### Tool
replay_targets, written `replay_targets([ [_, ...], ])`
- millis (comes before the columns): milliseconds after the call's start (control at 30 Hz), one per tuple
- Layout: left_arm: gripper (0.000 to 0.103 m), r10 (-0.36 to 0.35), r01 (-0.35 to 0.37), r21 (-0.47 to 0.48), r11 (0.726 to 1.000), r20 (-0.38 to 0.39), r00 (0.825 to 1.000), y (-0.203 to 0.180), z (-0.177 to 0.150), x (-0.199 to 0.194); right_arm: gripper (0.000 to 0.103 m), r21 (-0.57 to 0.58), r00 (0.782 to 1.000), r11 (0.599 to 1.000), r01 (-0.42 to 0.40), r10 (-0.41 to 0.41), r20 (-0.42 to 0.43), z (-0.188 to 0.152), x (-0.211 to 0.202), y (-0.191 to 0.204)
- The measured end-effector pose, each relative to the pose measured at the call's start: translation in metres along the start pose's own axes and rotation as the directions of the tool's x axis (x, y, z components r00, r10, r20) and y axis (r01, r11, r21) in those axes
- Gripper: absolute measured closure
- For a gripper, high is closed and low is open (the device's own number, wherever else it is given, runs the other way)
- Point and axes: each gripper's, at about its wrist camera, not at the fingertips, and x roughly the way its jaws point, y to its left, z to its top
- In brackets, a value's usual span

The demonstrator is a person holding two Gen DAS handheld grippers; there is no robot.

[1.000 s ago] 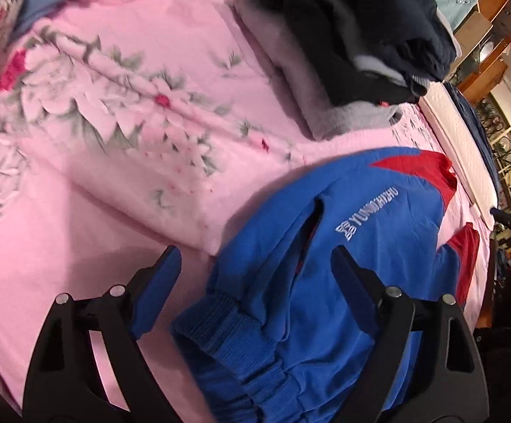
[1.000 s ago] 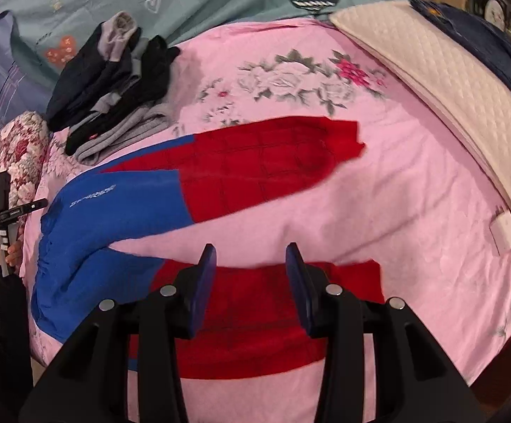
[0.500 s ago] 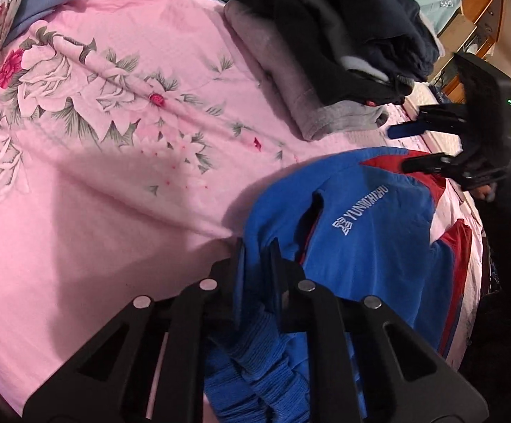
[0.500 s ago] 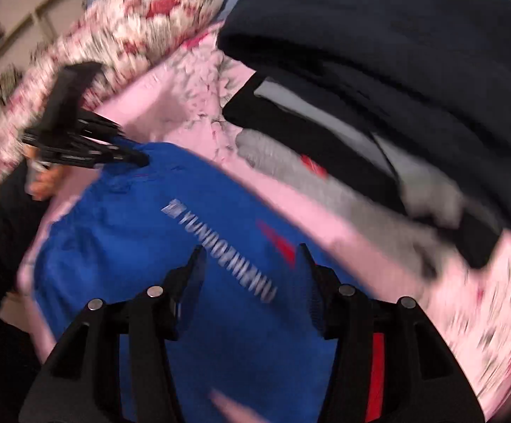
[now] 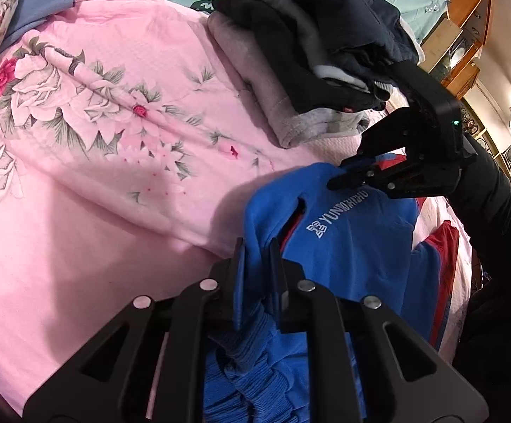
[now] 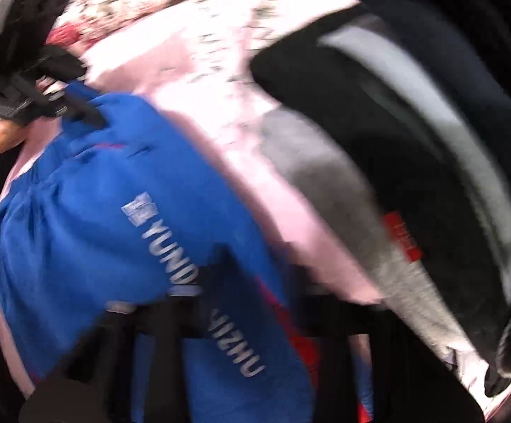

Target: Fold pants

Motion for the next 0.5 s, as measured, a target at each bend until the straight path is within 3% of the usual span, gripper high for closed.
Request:
replay_targets([
  [200,0.092,0.063,-0.063,-0.073,0.995,0.011,0.998,0.012,0.004,0.008,0.097,0.042,0.99,0.996,0.085,-0.089,0.11,0.004,-0.028,-0.007],
  [333,0.093,0.099,-0.101,-0.08,0.992,-0.02,0.995,0.012,0.003,0.016,0.097,0.079,0.989,0.99,0.114,-0.121,0.084,0.004,-0.011,-0.012],
  [400,0.094,0.104,-0.104,-0.066,0.992,-0.002,0.995,0.002,0.004,0.003,0.097,0.086,0.986,0.986,0.143,-0.149,0.071,0.002,-0.009,-0.006],
  [500,0.094,0.104,-0.103,-0.026,0.994,0.061,0.993,-0.024,0.0,-0.032,0.097,0.091,0.98,0.984,0.155,-0.164,0.11,-0.003,-0.042,0.007],
])
